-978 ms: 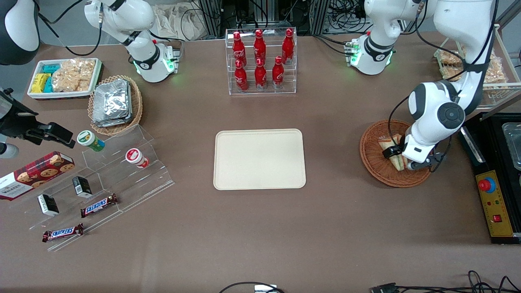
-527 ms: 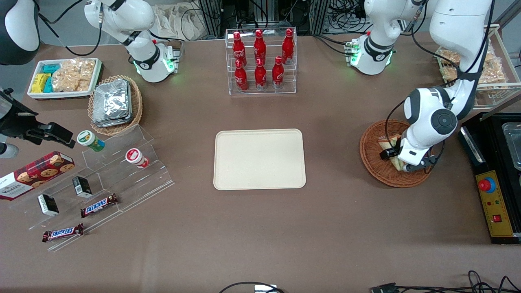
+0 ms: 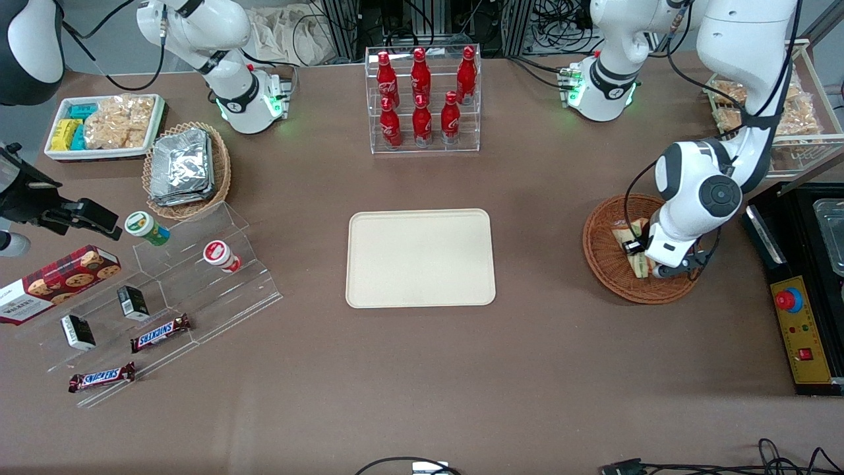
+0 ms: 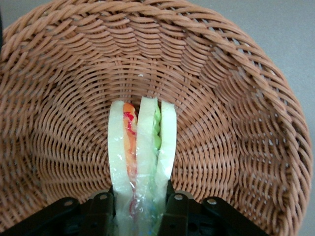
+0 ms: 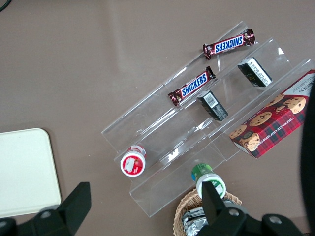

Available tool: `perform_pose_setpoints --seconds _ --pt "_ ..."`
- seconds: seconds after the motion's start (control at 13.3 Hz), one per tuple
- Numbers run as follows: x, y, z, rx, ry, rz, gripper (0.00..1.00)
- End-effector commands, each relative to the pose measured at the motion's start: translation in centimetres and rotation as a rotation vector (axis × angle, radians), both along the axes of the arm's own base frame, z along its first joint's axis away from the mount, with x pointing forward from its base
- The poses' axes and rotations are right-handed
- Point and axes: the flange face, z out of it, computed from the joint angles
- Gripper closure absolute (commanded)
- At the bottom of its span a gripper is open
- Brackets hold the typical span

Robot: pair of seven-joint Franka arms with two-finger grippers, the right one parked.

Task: Place sandwich from basket to tray
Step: 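Close the left gripper on the wrapped sandwich's crust edge, then lift the sandwich out of the basket and carry it over the tray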

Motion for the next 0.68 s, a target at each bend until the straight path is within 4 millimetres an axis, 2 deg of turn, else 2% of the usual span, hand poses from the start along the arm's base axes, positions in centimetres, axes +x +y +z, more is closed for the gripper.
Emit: perform_pose_setpoints --seconds 0.0,0.15,0.38,0.53,0.6 --pt "-0.5 -0.6 7.2 -0.019 -0.004 0.002 0.75" --pt "0.0 -1.4 13.3 -0.024 0.021 -0.011 0.75" --pt "2.5 -2.8 23.7 -0.022 0.083 -0.03 0.74" --pt "3.3 -4.3 29.6 -0.016 0.097 -0.058 0.74" --pt "3.5 -5.3 31.9 -0.015 0.094 -0.075 0.73"
